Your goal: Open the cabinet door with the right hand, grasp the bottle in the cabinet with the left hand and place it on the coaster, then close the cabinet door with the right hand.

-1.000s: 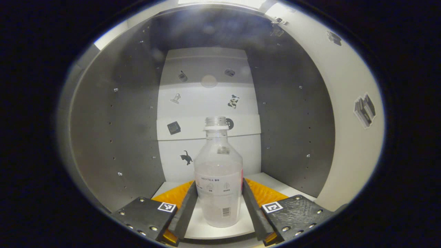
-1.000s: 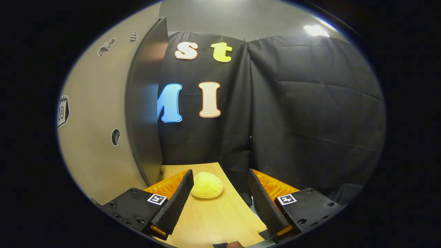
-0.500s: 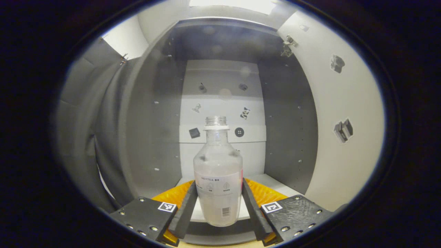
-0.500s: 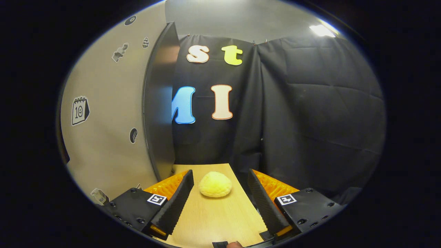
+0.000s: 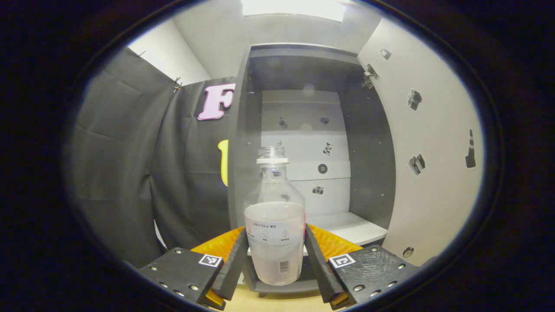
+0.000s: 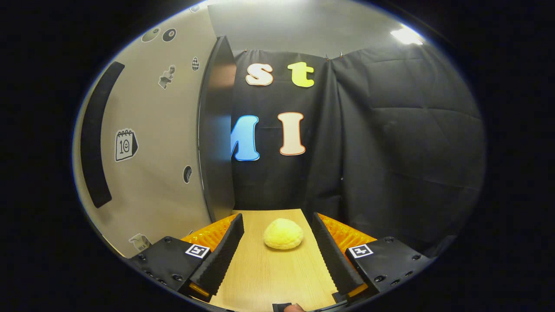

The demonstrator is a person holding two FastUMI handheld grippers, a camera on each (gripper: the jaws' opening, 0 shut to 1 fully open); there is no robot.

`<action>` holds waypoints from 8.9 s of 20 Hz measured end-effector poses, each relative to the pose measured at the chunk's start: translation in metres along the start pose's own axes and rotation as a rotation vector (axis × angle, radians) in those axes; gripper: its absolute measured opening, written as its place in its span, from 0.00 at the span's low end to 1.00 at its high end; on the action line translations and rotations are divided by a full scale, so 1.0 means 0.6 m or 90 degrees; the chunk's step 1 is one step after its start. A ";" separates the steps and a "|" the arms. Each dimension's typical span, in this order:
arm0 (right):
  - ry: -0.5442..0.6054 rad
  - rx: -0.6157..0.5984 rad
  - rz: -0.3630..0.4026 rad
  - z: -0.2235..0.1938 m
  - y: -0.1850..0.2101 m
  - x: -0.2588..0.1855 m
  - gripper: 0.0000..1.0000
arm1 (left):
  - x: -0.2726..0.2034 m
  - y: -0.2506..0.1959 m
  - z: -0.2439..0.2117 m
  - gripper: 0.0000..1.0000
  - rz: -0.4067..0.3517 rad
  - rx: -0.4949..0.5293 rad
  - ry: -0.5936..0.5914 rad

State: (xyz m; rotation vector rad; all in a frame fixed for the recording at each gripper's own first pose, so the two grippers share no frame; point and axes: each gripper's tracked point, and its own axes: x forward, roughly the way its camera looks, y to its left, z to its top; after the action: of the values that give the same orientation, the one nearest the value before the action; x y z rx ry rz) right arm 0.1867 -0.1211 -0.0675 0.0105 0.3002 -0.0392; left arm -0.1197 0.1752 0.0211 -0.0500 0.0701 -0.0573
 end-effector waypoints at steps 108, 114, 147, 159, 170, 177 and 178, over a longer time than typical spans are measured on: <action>-0.087 -0.022 0.157 0.167 0.238 -0.102 0.95 | 0.081 0.077 0.383 0.76 0.068 0.056 0.004; -0.085 -0.034 0.152 0.165 0.271 -0.103 0.95 | 0.087 0.126 0.359 0.76 0.074 0.050 0.015; -0.090 -0.115 0.277 0.151 0.509 -0.022 0.98 | 0.062 0.356 0.283 0.76 0.166 0.036 0.055; -0.075 -0.043 0.272 0.145 0.561 0.032 0.95 | 0.032 0.439 0.262 0.76 0.211 0.032 0.073; -0.105 -0.065 0.175 0.140 0.573 0.056 0.93 | 0.037 0.475 0.235 0.76 0.200 0.017 0.088; -0.113 -0.061 0.141 0.138 0.575 0.056 0.96 | 0.041 0.488 0.240 0.76 0.191 0.012 0.080; -0.112 -0.060 0.142 0.138 0.575 0.055 0.96 | 0.041 0.488 0.244 0.79 0.191 0.011 0.076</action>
State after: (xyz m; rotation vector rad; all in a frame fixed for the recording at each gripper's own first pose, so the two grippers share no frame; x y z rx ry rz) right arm 0.2563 0.2211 0.0035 -0.0524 0.1231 0.1944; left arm -0.0684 0.4728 0.1501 -0.0179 0.1954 0.2388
